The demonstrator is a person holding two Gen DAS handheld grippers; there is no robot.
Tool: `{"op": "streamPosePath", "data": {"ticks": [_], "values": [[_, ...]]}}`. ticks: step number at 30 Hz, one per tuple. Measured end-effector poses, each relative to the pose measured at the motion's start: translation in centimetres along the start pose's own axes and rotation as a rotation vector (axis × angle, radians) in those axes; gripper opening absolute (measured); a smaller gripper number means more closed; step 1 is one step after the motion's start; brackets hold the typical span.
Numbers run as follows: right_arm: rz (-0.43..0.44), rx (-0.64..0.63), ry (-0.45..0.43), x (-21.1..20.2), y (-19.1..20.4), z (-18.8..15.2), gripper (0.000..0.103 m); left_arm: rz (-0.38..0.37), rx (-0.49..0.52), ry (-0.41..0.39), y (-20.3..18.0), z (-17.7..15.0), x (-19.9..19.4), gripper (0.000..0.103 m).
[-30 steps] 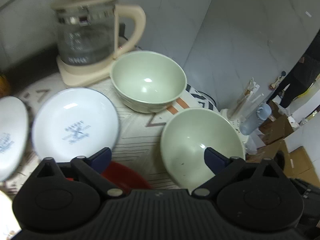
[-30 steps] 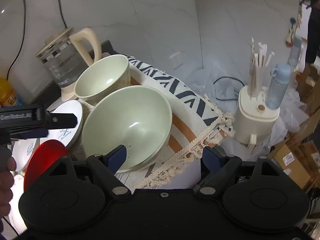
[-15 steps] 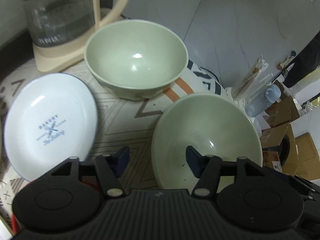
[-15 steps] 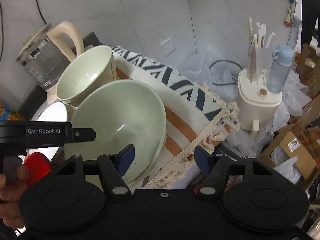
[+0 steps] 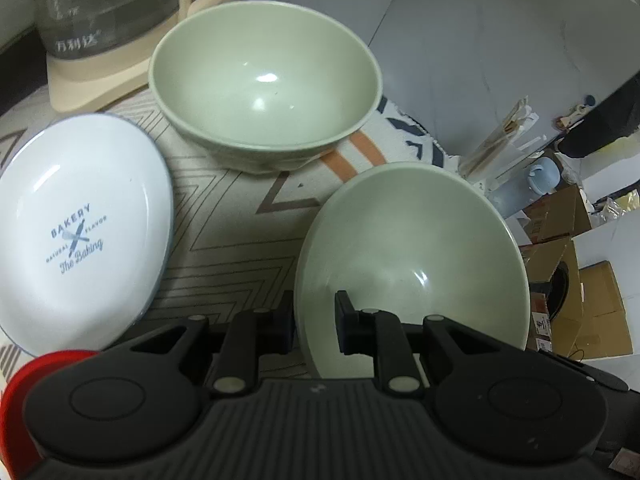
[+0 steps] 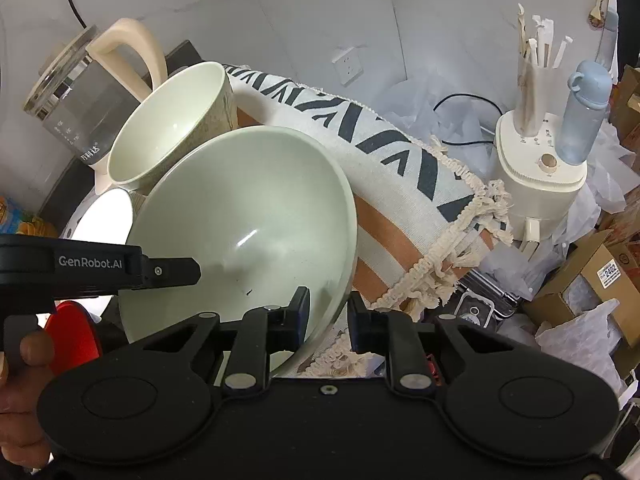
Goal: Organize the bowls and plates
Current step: 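Lift the large green bowl and carry it over the red bowl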
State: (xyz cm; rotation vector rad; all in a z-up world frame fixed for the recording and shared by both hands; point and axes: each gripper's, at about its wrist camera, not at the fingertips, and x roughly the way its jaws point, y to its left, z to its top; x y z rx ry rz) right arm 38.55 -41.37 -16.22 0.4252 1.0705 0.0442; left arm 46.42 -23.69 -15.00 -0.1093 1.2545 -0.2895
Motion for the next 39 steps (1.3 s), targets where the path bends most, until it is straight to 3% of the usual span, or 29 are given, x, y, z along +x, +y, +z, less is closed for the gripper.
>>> {"op": "streamPosePath", "data": {"ticks": [16, 24, 39], "values": [[0.066, -0.034, -0.142, -5.3, 0.6, 0.3, 0.020, 0.003, 0.001, -0.139, -1.5, -1.6, -5.9, 0.018], [0.113, -0.092, -0.158, -7.5, 1.7, -0.4, 0.020, 0.016, -0.100, -0.202, -1.1, -3.5, -9.7, 0.018], [0.176, -0.174, -0.185, -9.9, 3.9, -1.1, 0.021, 0.059, -0.160, -0.270, -0.3, -6.3, -13.5, 0.018]]}}
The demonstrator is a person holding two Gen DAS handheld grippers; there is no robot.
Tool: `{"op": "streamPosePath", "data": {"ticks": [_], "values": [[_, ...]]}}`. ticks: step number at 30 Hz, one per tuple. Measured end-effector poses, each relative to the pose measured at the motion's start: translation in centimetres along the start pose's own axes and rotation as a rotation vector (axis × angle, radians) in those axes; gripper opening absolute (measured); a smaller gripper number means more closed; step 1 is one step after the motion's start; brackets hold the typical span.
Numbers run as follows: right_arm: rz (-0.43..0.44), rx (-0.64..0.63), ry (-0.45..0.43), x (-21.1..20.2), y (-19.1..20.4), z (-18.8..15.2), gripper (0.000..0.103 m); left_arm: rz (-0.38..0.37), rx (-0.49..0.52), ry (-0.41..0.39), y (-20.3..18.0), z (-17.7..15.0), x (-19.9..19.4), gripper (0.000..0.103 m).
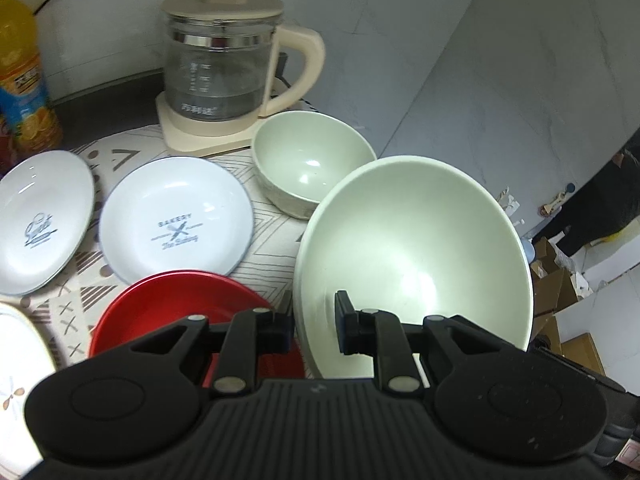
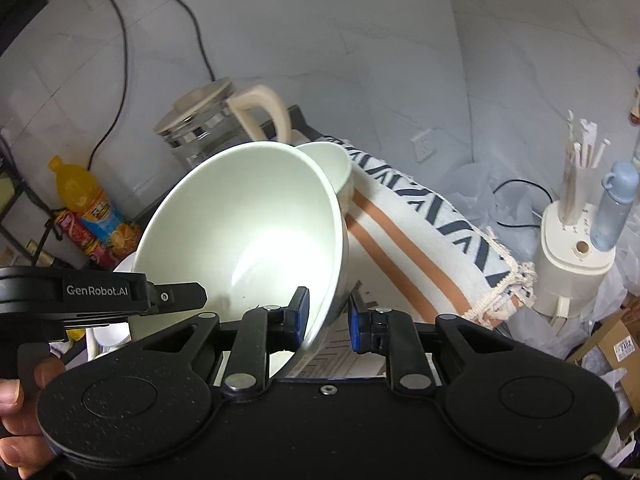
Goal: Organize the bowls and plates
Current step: 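Lift the large green bowl and carry it over the red bowl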
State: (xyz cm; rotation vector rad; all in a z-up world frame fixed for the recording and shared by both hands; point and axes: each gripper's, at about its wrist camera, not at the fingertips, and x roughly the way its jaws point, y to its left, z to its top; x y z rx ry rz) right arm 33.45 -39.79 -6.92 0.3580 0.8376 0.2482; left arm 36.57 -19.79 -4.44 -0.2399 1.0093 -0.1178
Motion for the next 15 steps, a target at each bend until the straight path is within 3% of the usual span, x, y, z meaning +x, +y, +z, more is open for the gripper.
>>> {"op": "streamPosePath", "data": {"ticks": [15], "values": [[0.082, -0.072, 0.049, 1.1, 3.5, -0.7, 0.021, 0.076, -0.057, -0.037, 3.1, -1.2, -2.8, 0.018]]}}
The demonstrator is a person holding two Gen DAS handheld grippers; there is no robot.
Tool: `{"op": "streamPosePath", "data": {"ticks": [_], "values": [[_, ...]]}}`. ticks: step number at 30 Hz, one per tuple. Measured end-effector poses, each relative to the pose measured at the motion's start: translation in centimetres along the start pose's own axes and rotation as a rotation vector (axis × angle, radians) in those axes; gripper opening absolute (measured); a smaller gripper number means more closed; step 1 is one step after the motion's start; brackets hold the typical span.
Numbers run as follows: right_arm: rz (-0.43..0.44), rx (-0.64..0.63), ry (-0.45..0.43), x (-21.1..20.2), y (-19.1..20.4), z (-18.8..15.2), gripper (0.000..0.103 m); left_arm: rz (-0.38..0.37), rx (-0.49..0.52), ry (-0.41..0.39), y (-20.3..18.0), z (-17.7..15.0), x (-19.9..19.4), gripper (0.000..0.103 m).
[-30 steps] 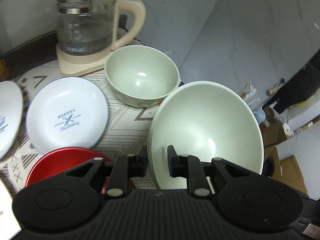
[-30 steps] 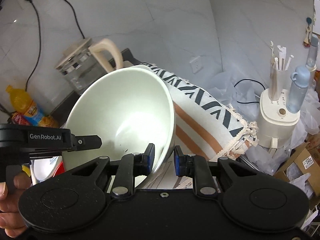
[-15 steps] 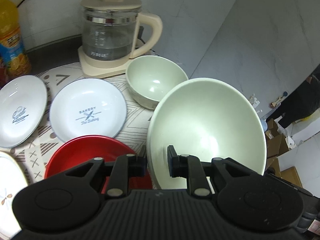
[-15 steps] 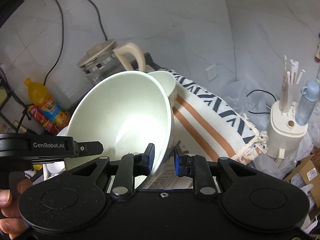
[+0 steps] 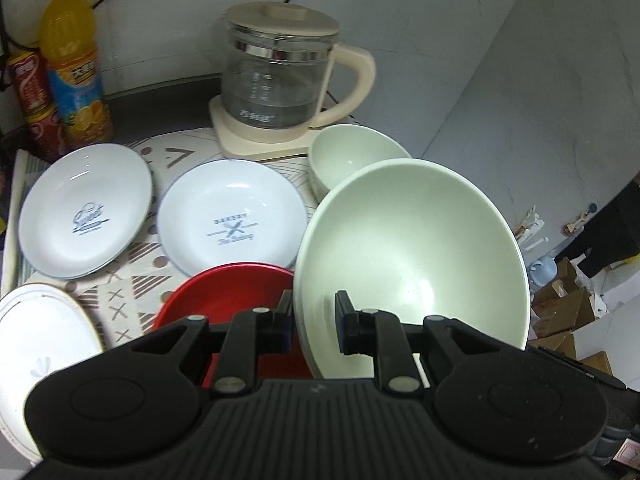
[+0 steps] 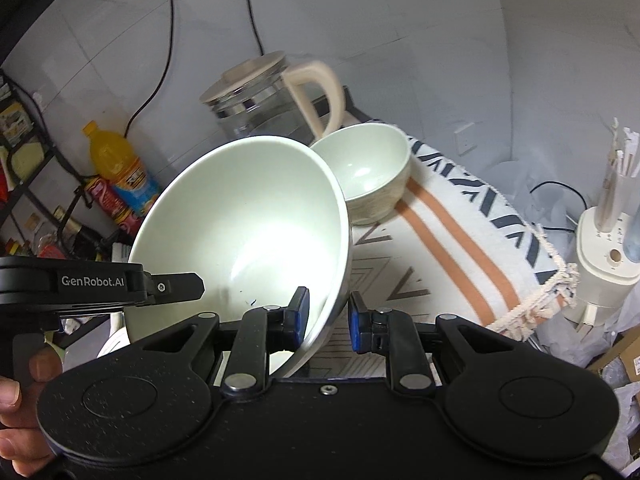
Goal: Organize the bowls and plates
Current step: 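Lift the large green bowl and carry it over the red bowl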
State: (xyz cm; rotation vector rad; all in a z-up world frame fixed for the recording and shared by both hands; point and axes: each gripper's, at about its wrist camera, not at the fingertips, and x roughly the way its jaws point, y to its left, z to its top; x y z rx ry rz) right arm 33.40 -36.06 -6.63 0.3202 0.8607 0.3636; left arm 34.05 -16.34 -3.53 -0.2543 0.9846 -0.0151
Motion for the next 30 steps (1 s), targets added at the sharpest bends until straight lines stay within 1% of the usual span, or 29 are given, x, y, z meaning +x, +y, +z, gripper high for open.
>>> {"op": "streamPosePath", "data": {"ticks": [7, 10, 15, 24, 30], "values": [[0.023, -0.035, 0.029, 0.9, 1.7, -0.3, 0.022, 0.026, -0.037, -0.002, 1.8, -0.5, -0.6, 0.019], [0.029, -0.050, 0.047, 1.3, 2.4, -0.6, 0.024, 0.035, -0.056, 0.008, 2.6, -0.9, -0.6, 0.019], [0.036, -0.074, 0.075, 2.1, 3.2, -1.2, 0.025, 0.047, -0.089, 0.026, 3.9, -1.6, -0.4, 0.019], [0.017, -0.108, 0.137, 3.7, 4.3, -1.9, 0.029, 0.050, -0.138, 0.081, 5.8, -3.2, 0.7, 0.019], [0.003, -0.157, 0.179, 4.7, 5.2, -2.2, 0.033, 0.044, -0.172, 0.114, 7.0, -4.1, 1.8, 0.020]]}}
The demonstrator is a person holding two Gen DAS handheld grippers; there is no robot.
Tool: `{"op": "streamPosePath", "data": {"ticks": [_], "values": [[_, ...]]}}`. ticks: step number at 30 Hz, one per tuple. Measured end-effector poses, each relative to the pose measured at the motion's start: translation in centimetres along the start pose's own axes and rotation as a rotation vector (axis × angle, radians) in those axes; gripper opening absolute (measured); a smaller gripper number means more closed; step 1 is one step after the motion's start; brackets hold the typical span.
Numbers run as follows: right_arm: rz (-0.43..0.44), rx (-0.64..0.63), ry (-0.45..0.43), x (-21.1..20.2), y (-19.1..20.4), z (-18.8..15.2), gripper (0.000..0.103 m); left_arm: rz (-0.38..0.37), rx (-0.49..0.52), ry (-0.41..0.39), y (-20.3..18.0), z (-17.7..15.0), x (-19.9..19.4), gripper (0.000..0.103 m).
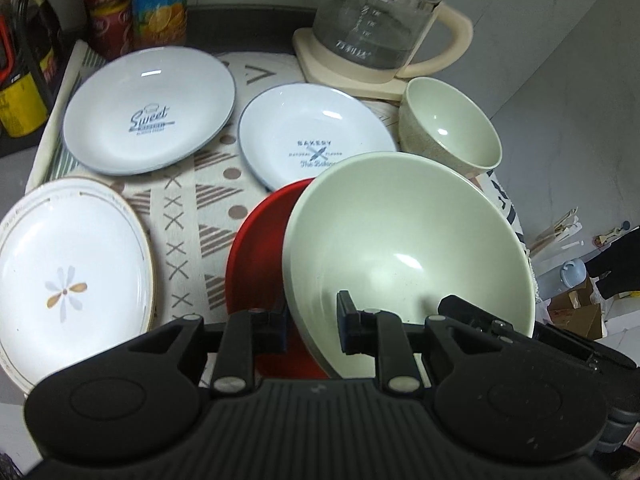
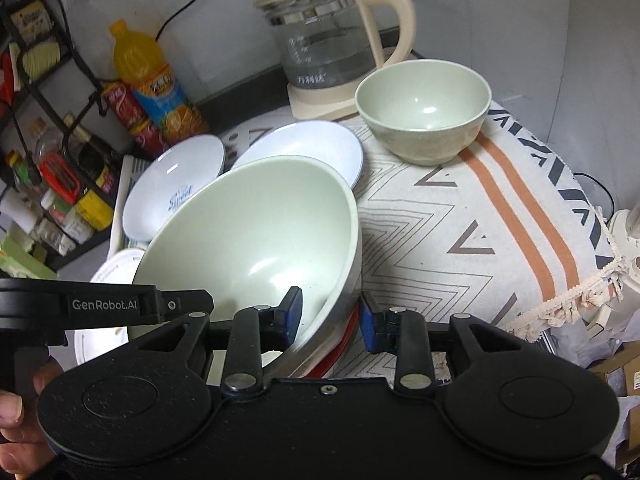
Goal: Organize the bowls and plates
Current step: 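Lift the large green bowl and carry it over the red bowl, then lower the green bowl into the red bowl and open the right gripper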
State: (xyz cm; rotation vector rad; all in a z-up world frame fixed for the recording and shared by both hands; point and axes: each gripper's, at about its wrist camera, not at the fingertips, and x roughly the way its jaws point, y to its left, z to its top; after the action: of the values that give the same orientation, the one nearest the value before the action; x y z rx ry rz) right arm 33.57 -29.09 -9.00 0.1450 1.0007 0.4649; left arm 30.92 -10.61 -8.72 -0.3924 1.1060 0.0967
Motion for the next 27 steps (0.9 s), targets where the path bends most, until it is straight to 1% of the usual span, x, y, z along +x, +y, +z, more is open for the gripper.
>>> {"op": "streamPosePath", "data": {"ticks": [3, 5, 8, 10, 14, 18, 19, 22, 24, 25, 26, 27], "values": [[-0.022, -0.022, 0.023, 0.5, 0.4, -0.1, 0.034, -0.007, -0.007, 0.006, 0.3, -0.1, 0.3, 0.020], [-0.031, -0.040, 0.028, 0.7, 0.7, -0.1, 0.035, -0.006, -0.011, 0.009, 0.4, -0.2, 0.5, 0.022], [-0.038, -0.082, 0.021, 0.7, 1.3, 0.1, 0.040, 0.011, -0.012, 0.002, 0.5, -0.1, 0.7, 0.023], [-0.035, -0.080, 0.031, 0.8, 1.4, 0.3, 0.040, 0.025, -0.018, 0.009, 0.8, 0.0, 0.9, 0.025], [-0.039, -0.102, 0.026, 0.9, 1.7, 0.3, 0.040, 0.019, -0.028, 0.018, 1.3, -0.1, 1.1, 0.025], [-0.034, -0.086, 0.022, 0.9, 1.6, 0.4, 0.040, 0.038, -0.034, 0.027, 1.3, 0.0, 1.0, 0.027], [-0.032, -0.076, 0.020, 0.9, 1.5, 0.4, 0.040, 0.040, -0.037, 0.029, 1.2, 0.2, 1.0, 0.030], [-0.029, -0.049, 0.013, 0.8, 1.2, 0.4, 0.040, 0.042, -0.030, 0.028, 1.1, 0.5, 0.5, 0.036], [-0.013, -0.039, 0.001, 0.6, 1.2, 0.4, 0.040, 0.040, -0.021, 0.014, 1.0, 0.8, 0.0, 0.046], [-0.009, -0.033, -0.003, 0.5, 1.2, 0.4, 0.040, 0.050, -0.007, -0.007, 0.8, 0.9, -0.4, 0.055], [-0.006, -0.028, -0.008, 0.5, 1.2, 0.4, 0.040, 0.068, 0.006, -0.029, 0.7, 1.1, -0.8, 0.061], [-0.004, -0.022, -0.013, 0.4, 1.2, 0.4, 0.041, 0.078, 0.013, -0.047, 0.7, 1.3, -1.2, 0.062]]}}
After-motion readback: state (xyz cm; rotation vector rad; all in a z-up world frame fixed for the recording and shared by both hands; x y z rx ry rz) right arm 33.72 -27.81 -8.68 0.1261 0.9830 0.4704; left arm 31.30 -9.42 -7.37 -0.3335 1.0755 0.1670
